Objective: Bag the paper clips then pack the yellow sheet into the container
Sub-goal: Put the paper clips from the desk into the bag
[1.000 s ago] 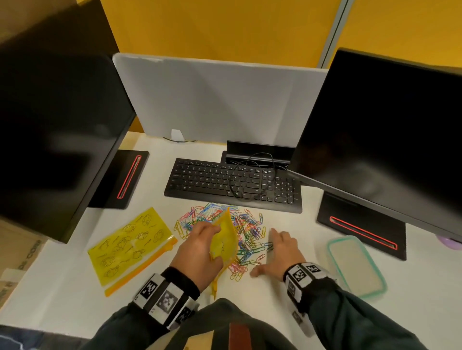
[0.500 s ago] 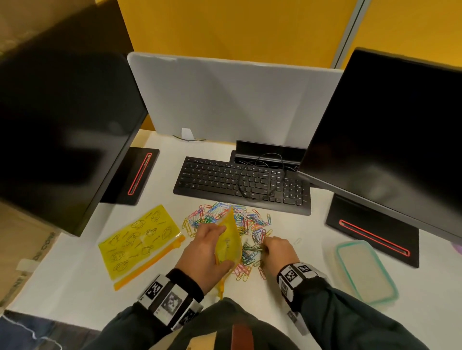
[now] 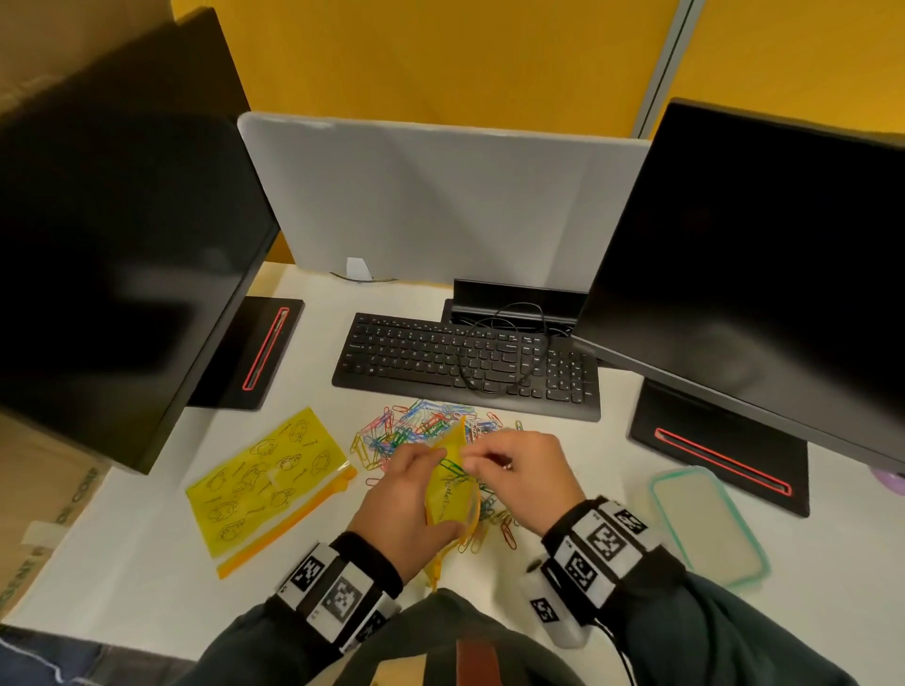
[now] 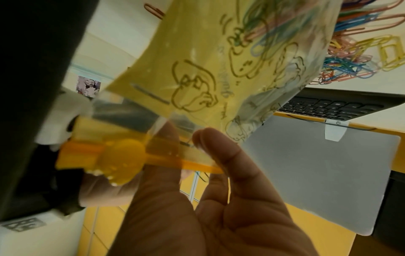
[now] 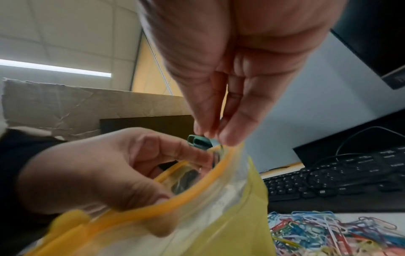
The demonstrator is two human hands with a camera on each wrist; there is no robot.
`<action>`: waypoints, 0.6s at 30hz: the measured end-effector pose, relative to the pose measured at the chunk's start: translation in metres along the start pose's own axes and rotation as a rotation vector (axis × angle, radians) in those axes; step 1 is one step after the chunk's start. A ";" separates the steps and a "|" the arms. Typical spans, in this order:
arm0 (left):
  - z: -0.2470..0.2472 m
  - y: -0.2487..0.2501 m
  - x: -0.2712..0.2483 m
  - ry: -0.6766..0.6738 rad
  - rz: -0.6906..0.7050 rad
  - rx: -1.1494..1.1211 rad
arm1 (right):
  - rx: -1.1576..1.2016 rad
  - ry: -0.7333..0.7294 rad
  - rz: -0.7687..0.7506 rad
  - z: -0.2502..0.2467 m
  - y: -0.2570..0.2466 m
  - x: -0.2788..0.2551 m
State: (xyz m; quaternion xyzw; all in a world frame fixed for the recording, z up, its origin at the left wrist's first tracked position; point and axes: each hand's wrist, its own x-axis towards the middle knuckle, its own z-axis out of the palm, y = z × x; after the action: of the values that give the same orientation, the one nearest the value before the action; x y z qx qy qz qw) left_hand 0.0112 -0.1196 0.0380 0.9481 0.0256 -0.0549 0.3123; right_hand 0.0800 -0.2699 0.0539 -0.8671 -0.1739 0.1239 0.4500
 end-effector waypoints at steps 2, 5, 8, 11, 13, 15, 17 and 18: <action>0.000 -0.002 -0.001 0.003 -0.006 -0.005 | -0.036 0.105 0.026 -0.002 0.013 0.011; 0.000 -0.005 -0.003 0.014 -0.016 0.001 | -0.326 -0.035 0.226 -0.005 0.055 0.030; 0.000 -0.004 -0.002 0.014 -0.014 0.005 | -0.597 -0.355 0.331 0.001 0.084 0.035; -0.001 -0.003 -0.002 0.021 -0.023 0.000 | -0.720 -0.437 0.244 0.012 0.088 0.029; -0.001 -0.004 -0.002 0.020 -0.030 -0.001 | -0.744 -0.421 0.216 0.020 0.086 0.024; -0.001 -0.004 -0.001 0.009 -0.029 0.001 | -0.718 -0.355 0.196 0.028 0.087 0.019; 0.000 -0.003 -0.002 0.005 -0.030 0.005 | -0.694 -0.293 0.181 0.032 0.086 0.016; -0.001 -0.002 -0.002 0.004 -0.034 0.005 | -0.684 -0.279 0.182 0.034 0.086 0.015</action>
State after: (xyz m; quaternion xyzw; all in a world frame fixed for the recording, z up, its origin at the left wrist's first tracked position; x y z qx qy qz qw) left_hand 0.0090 -0.1174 0.0375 0.9484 0.0422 -0.0583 0.3087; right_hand 0.0976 -0.2846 -0.0368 -0.9539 -0.1872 0.2150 0.0938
